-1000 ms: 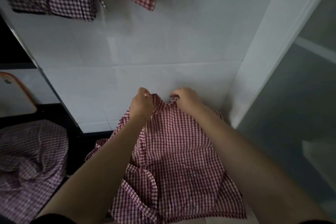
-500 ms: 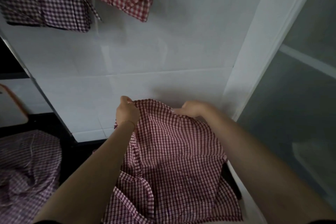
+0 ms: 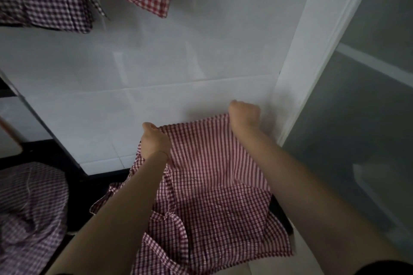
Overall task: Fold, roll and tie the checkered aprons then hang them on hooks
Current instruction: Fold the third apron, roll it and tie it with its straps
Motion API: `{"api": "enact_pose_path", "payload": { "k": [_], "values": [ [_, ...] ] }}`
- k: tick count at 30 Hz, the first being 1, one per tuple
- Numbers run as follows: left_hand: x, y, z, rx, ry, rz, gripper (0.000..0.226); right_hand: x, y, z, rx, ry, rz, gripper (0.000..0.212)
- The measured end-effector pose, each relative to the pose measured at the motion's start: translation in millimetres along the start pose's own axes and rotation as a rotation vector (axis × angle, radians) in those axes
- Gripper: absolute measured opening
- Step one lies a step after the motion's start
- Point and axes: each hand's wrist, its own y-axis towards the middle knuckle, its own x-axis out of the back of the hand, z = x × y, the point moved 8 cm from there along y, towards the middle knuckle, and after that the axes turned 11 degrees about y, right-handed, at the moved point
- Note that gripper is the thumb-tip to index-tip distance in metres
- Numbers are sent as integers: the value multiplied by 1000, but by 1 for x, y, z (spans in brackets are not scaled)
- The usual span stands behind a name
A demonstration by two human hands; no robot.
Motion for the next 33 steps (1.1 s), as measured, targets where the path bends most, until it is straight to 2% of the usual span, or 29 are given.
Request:
{"api": "enact_pose_path", "payload": {
  "k": [2,4,8,11,12,13,14,15,16,18,20,21,23,25,26,27,28,30,33],
  "values": [
    [0,6,4,10,-24,9,16,8,3,-3,52,44,-119,25],
    [-7,12,6,7,-17,59,15,-4,6,-12,9,67,-50,26],
    [-29,13,13,30,116,237,14,-39,1,-25,-107,-16,339,30],
    [-41,10,20,88,195,439,28,-61,-10,-31,-185,-34,683,9],
    [-42,12,20,102,183,448,28,-67,-7,-33,-210,22,668,14],
    [-40,14,18,96,174,405,24,-67,0,-34,-232,156,563,16],
    [-40,19,15,69,152,329,20,-65,8,-35,-239,297,385,20],
    [-42,22,9,9,91,266,24,-61,13,-36,-223,398,194,29],
    [-48,22,-1,-94,3,273,35,-59,13,-34,-191,454,87,40],
    [-75,8,-12,-334,-102,409,71,-86,5,-21,-108,443,109,71],
    [-106,-8,9,-471,20,474,89,-128,-13,-7,-64,360,213,86],
    [-120,-15,24,-498,121,458,84,-146,-23,-2,-51,319,241,81],
    [-148,-37,60,-540,399,444,54,-197,-51,8,-7,255,353,51],
    [-175,-67,94,-584,680,587,33,-252,-87,13,2,257,593,27],
    [-188,-83,121,-527,751,701,35,-281,-109,15,-18,271,732,28],
    [-196,-96,146,-448,793,803,48,-301,-128,12,-44,273,833,35],
    [-202,-107,169,-402,844,869,69,-316,-144,7,-78,262,885,52],
    [-202,-125,197,-416,980,896,100,-334,-167,-4,-142,214,918,90],
    [-192,-130,216,-375,1019,806,106,-343,-185,-3,-107,179,892,110]
  ]
}}
